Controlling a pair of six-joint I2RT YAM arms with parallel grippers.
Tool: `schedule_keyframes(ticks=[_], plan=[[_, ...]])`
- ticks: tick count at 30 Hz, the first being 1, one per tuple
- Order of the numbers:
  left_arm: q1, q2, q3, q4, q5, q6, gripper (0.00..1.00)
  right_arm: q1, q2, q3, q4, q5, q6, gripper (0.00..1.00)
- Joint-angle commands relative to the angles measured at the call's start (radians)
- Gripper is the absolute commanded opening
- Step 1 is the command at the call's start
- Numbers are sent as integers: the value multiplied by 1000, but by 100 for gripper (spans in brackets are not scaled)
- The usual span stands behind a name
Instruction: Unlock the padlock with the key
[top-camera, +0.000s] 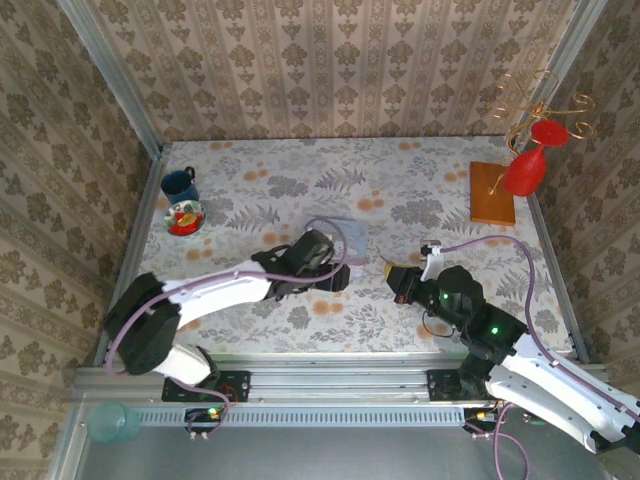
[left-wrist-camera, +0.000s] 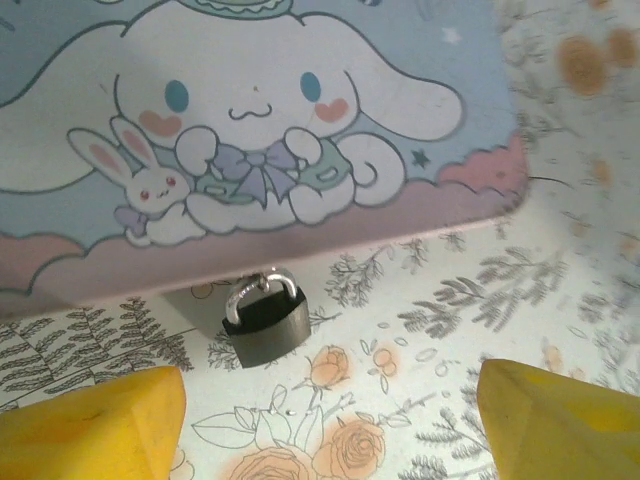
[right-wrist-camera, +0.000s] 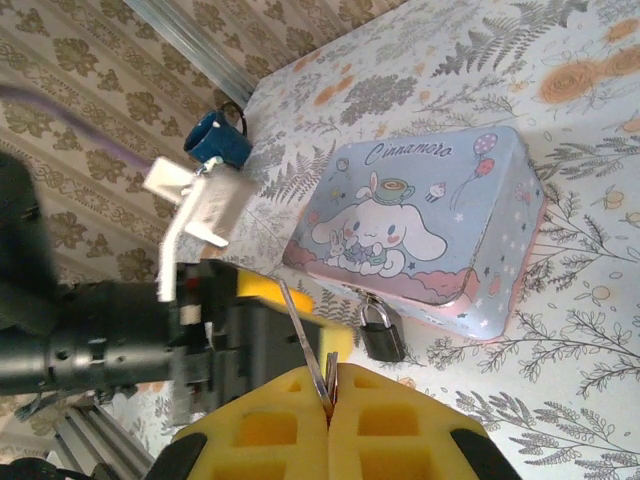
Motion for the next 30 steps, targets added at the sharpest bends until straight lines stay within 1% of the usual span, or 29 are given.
schedule_keyframes(ticks=[1,4,7,11,19,23,30], plan=[[38,-74,-129,285,95,81,78,5,17,1,21,2,24,0],[66,-83,-208,403,128,87,77,6,28,0,34,-8,39,0],[91,-50,-261,513,189,57,75,6,35,1,34,-11,38,0],[93,3,-290,591,197,37,74,7,48,4,44,-9,37,0],[98,115,-269,653,158,-16,74,7,81,10,66,-19,40,0],[99,176,-265,698,142,-43,70,7,67,4,53,-18,38,0],[92,251,-230,710,135,-66,60,7,35,-22,48,-8,39,0]])
